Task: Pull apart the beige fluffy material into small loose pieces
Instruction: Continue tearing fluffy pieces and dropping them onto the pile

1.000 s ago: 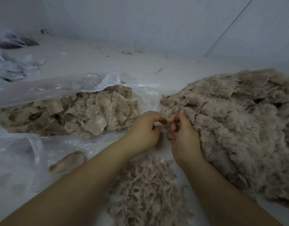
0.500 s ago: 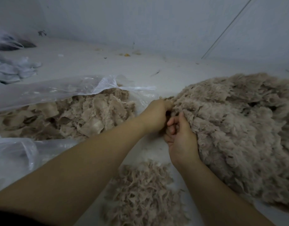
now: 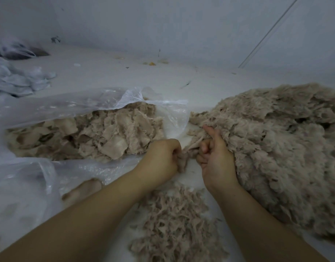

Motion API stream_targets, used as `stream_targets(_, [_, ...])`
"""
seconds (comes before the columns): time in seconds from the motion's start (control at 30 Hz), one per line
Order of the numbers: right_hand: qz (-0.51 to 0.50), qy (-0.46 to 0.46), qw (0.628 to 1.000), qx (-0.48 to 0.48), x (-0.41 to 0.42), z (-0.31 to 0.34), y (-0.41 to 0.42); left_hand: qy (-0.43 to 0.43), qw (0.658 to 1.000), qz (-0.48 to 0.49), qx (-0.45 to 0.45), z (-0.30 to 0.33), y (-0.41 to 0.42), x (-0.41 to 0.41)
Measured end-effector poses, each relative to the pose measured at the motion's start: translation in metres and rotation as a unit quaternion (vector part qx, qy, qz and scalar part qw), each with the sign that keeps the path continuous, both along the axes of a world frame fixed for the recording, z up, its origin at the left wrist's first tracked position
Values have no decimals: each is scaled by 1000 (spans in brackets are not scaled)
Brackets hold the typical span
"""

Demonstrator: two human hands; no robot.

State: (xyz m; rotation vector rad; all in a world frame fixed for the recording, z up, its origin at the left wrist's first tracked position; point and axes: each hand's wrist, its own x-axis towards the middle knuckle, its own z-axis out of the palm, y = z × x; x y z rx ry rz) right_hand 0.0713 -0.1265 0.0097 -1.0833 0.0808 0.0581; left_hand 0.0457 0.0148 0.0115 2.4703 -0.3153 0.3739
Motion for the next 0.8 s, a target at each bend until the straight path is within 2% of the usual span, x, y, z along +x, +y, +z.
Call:
stream_targets(0.2, [-5,11,1000,-15,1,-3,1,-19,987,98,-129,0,6,-13])
stream_targets(0.3, [-10,28,997,-75,0,-4,3,-6,988,107,-110,3,1,-10])
stream_targets(0.37, [-11,34,996,-78,2,-6,4,5,988,115,-104,5,-8,-4])
stream_targets(0.43, [-15,37,997,-66,4,-6,6,11,979,125,-158,4,-17,-3])
stream_targets(0.5, [-5,36,998,-44,5,-6,6,5,965,122,-232,-1,-21,-5])
stream_targets(0.6, [22,17,1000,-9,6,-7,4,-16,957,113,-268,-11,-20,-5])
stream_targets(0.8, [81,-3,994,-78,11,-10,3,8,945,55,-321,-13,-15,-3])
